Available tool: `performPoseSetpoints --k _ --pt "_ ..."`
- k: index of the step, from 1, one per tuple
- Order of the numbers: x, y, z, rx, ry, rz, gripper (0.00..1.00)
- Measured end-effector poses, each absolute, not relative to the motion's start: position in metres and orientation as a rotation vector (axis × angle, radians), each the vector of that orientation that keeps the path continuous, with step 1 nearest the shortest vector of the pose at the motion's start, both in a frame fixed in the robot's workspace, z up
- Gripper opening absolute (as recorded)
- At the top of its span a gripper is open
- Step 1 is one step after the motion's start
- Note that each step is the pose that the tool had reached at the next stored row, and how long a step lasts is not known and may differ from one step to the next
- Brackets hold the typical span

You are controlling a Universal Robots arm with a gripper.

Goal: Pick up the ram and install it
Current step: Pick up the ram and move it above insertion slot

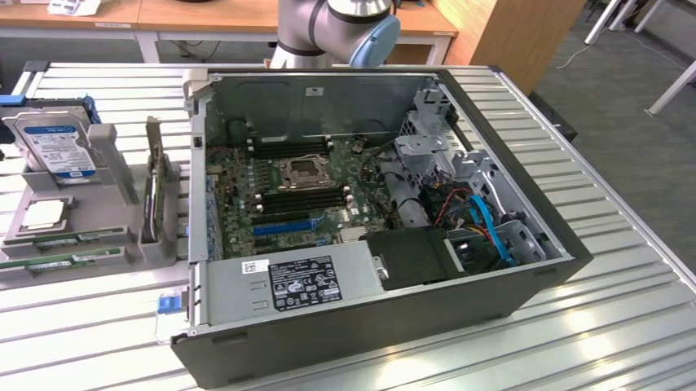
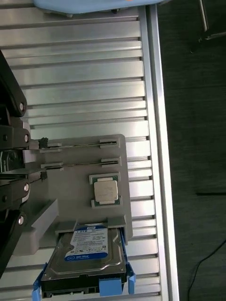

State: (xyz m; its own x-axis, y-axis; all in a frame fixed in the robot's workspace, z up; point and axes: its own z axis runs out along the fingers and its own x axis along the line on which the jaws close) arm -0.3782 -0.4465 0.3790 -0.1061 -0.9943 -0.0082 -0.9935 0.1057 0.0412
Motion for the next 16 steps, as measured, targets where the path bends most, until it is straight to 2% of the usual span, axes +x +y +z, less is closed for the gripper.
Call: performPoseSetpoints --k 16 --pt "-0.378 -0.447 0.362 2.099 -2.319 -0.071 0.29"
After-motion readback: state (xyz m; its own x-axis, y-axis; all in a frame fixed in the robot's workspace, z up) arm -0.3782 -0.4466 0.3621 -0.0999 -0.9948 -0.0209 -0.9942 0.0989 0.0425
